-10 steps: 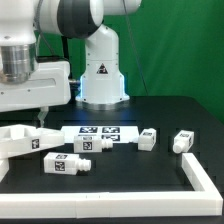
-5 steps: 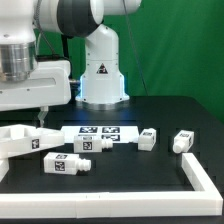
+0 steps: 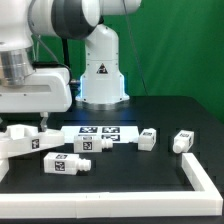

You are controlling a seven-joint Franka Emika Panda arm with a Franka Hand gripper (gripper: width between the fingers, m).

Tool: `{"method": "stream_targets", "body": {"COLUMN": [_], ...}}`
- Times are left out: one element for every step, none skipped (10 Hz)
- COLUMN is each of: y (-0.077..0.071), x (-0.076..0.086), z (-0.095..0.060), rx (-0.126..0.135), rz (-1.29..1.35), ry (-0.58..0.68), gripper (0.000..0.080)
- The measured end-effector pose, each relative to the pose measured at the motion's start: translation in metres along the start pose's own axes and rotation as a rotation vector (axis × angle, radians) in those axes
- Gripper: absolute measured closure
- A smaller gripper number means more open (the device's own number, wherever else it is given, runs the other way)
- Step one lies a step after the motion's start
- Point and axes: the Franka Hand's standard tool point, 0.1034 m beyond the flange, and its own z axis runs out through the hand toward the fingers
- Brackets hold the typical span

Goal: Assemble one leg

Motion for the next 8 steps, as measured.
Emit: {"method": "stream_targets", "body": {"y": [-0.002,-0.003,-0.003,-0.001,0.01,0.02,0.025,0.022], "x": [0.0,0.0,0.0,0.0,-0.009,-0.023,-0.033,-0.03], "z": [0.0,0.001,0.001,0.001,0.0,-0.001,0.001,-0.002], "rx": [0.0,0.0,0.0,0.001,0.009,0.019,0.035,0.041], "rz": [-0.005,-0.006,-0.006,0.0,0.09,0.208,0.304,0.338], "ry": [-0.001,-0.001,-0.002,-0.001,-0.003,-0.025,-0.058,-0.057], "gripper": [0.0151,0.0151,0.0151,0.0151,0.0151,0.0151,0.0151,0.0151]}}
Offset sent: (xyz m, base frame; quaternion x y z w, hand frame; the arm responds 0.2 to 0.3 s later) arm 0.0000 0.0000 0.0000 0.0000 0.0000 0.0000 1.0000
